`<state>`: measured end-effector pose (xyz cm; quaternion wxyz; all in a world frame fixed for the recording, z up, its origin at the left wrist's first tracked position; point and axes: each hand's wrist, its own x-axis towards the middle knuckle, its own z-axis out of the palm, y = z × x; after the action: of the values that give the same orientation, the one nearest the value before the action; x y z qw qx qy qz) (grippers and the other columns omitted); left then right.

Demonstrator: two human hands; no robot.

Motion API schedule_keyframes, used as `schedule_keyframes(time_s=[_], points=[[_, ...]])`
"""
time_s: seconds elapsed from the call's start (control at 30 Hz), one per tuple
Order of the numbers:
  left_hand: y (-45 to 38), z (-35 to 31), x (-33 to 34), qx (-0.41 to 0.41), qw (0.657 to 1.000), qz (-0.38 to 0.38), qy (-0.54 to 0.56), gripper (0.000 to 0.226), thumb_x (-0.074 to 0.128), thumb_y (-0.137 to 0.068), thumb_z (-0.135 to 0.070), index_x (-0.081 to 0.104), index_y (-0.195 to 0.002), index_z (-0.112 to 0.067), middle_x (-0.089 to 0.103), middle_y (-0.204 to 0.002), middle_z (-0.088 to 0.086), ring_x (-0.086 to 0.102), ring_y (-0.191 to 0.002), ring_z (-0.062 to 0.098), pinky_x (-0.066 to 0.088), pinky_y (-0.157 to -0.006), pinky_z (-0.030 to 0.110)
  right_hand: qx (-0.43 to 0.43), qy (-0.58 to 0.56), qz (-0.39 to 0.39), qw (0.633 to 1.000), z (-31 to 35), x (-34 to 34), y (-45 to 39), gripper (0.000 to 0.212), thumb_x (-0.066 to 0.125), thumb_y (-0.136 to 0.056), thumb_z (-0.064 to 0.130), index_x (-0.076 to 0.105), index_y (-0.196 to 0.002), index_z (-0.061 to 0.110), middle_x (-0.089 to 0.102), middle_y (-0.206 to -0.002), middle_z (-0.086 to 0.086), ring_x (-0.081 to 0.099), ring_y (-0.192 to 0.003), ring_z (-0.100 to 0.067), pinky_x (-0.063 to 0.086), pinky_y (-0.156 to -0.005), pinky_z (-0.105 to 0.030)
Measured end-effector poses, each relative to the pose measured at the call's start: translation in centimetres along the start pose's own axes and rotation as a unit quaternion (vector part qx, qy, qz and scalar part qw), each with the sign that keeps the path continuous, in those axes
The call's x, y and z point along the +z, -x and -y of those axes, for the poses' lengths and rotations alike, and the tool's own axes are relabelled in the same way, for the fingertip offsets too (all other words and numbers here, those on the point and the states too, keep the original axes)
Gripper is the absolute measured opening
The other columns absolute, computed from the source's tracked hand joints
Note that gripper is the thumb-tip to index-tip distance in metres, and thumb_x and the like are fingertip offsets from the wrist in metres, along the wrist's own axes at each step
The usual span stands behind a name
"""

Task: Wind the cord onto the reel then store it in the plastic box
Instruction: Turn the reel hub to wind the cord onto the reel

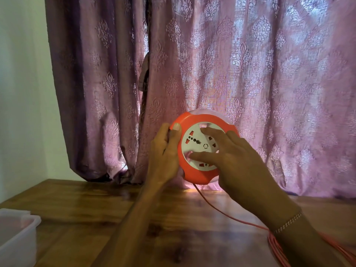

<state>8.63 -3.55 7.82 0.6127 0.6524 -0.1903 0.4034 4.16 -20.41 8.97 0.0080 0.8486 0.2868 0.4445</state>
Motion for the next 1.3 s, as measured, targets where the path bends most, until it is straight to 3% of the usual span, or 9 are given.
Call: schedule_keyframes(time_s=[0.17, 0.3, 0.43, 0.53, 0.73, 0.87, 1.03, 1.1, 1.3], points=[[-0.1, 0.2, 0.1, 0.006, 1.000, 0.008, -0.013, 0.046, 0.045, -0.099, -0.055, 0.056, -0.093, -0.011, 0.071, -0.089, 0.017, 0.070, -0.085, 0.039, 0.058, -0.072, 0.061, 0.017, 0.029, -0.038, 0.999, 0.2, -0.2, 0.0, 0.056, 0.070, -0.066, 0.014, 0.072, -0.112, 0.046, 0.061, -0.131, -0.010, 0.059, -0.108, -0.037, 0.048, -0.075, -0.042], [0.1, 0.3, 0.6, 0.019, 0.999, 0.005, -0.026, 0.046, 0.043, -0.095, -0.061, 0.056, -0.088, -0.018, 0.069, -0.085, 0.015, 0.069, -0.081, 0.038, 0.058, -0.071, 0.058, 0.061, 0.015, -0.072, 0.995, 0.4, -0.1, 0.4, 0.051, 0.042, -0.076, 0.033, 0.066, -0.116, 0.053, 0.060, -0.113, -0.005, 0.063, -0.101, -0.028, 0.052, -0.063, -0.035], [0.2, 0.2, 0.6, 0.028, 0.999, -0.005, -0.016, 0.044, 0.046, -0.097, -0.056, 0.054, -0.085, -0.015, 0.063, -0.078, 0.019, 0.059, -0.066, 0.027, 0.053, -0.066, 0.059, 0.133, 0.016, -0.089, 0.987, 0.5, 0.2, 0.5, 0.054, 0.066, -0.076, 0.053, 0.056, -0.129, 0.054, 0.062, -0.098, -0.001, 0.068, -0.079, -0.026, 0.048, -0.055, -0.030], [-0.1, 0.4, 0.5, 0.021, 1.000, -0.010, -0.009, 0.051, 0.045, -0.094, -0.061, 0.055, -0.088, -0.012, 0.066, -0.085, 0.022, 0.064, -0.078, 0.042, 0.055, -0.070, 0.059, 0.199, 0.016, -0.101, 0.975, 0.7, 0.1, 0.1, 0.055, 0.048, -0.084, 0.073, 0.056, -0.133, 0.049, 0.074, -0.090, 0.008, 0.070, -0.081, -0.025, 0.049, -0.062, -0.030], [0.0, 0.6, 0.8, 0.014, 1.000, -0.008, -0.024, 0.044, 0.045, -0.099, -0.054, 0.056, -0.087, -0.013, 0.069, -0.082, 0.013, 0.067, -0.080, 0.037, 0.057, -0.070, 0.057, 0.179, -0.012, -0.112, 0.977, 0.4, -0.2, -0.1, 0.049, 0.048, -0.089, 0.062, 0.063, -0.127, 0.034, 0.073, -0.080, 0.009, 0.066, -0.080, -0.022, 0.048, -0.060, -0.031], [-0.1, 0.6, 0.6, 0.010, 1.000, -0.009, -0.010, 0.051, 0.045, -0.095, -0.060, 0.057, -0.090, -0.010, 0.069, -0.085, 0.016, 0.068, -0.081, 0.038, 0.058, -0.071, 0.056, 0.071, -0.048, -0.109, 0.990, -1.1, -0.2, 0.1, 0.031, 0.063, -0.087, 0.025, 0.065, -0.118, 0.024, 0.065, -0.114, -0.001, 0.054, -0.100, -0.025, 0.052, -0.064, -0.037], [-0.3, 0.6, 0.5, 0.017, 1.000, -0.006, -0.010, 0.042, 0.045, -0.101, -0.046, 0.055, -0.088, -0.008, 0.066, -0.073, 0.003, 0.061, -0.067, 0.010, 0.054, -0.063, 0.036, 0.001, -0.031, -0.009, 0.999, -1.5, 0.2, 0.2, 0.082, 0.072, -0.059, -0.007, 0.064, -0.122, 0.044, 0.051, -0.140, -0.007, 0.045, -0.118, -0.032, 0.057, -0.077, -0.046], [-0.3, 0.7, 0.4, 0.021, 1.000, -0.003, -0.010, 0.039, 0.046, -0.103, -0.042, 0.055, -0.087, -0.007, 0.064, -0.071, -0.003, 0.060, -0.065, 0.003, 0.052, -0.059, 0.024, 0.006, -0.018, -0.008, 1.000, -1.2, 0.5, 0.1, 0.085, 0.074, -0.057, -0.009, 0.066, -0.122, 0.045, 0.052, -0.139, -0.009, 0.044, -0.119, -0.032, 0.057, -0.078, -0.047], [-0.1, 0.8, 0.7, 0.022, 1.000, 0.000, -0.019, 0.045, 0.045, -0.099, -0.052, 0.059, -0.092, -0.010, 0.071, -0.085, 0.014, 0.070, -0.081, 0.033, 0.060, -0.072, 0.054, 0.001, 0.006, -0.072, 0.997, -1.0, 0.0, 0.3, 0.062, 0.076, -0.070, 0.008, 0.068, -0.118, 0.047, 0.061, -0.115, -0.009, 0.057, -0.103, -0.032, 0.053, -0.066, -0.038]])
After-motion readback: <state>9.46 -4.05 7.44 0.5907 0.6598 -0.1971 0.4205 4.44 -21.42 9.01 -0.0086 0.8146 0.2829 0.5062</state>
